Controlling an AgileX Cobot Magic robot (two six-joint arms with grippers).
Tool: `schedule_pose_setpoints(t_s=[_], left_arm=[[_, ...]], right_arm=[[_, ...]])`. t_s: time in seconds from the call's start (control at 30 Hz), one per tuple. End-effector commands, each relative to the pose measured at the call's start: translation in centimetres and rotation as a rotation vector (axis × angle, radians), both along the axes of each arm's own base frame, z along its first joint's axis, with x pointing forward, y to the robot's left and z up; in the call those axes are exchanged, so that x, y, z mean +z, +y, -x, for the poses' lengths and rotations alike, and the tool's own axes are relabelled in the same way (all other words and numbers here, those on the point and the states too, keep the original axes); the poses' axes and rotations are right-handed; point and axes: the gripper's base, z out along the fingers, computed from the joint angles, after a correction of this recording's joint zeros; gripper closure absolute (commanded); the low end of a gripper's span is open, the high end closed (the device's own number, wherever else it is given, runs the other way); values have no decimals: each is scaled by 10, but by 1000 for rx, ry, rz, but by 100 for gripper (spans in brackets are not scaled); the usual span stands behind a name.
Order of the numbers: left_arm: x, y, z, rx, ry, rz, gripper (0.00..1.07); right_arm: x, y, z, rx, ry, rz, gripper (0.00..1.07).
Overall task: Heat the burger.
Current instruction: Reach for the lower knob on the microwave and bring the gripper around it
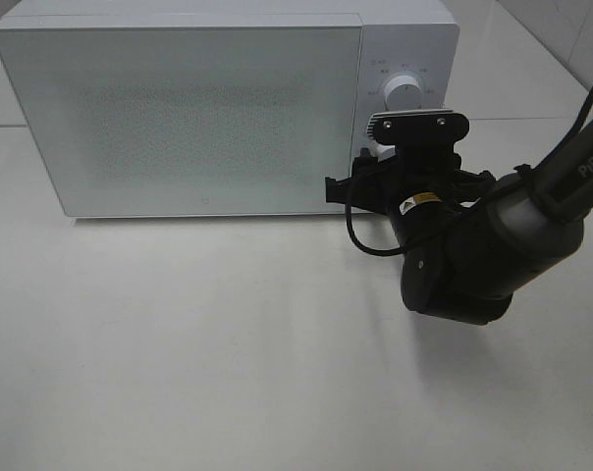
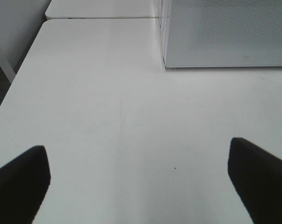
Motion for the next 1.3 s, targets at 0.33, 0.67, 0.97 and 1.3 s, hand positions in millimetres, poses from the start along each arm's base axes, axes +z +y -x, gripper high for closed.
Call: schedule_pose_setpoints(t_s=[0.33,0.67,0.97,1.3], left_arm=[[0,0,3,2,-36,8,9],[0,0,3,2,-36,8,9],[0,0,3,2,-36,8,9],[0,0,3,2,-36,8,9]], right_arm=[[9,3,-5,10,-62,4,102],[11,3,-5,11,-90,-7,107],[13,7,-5,34,-104,-208,107],[15,13,-5,34,-91,-733,107]])
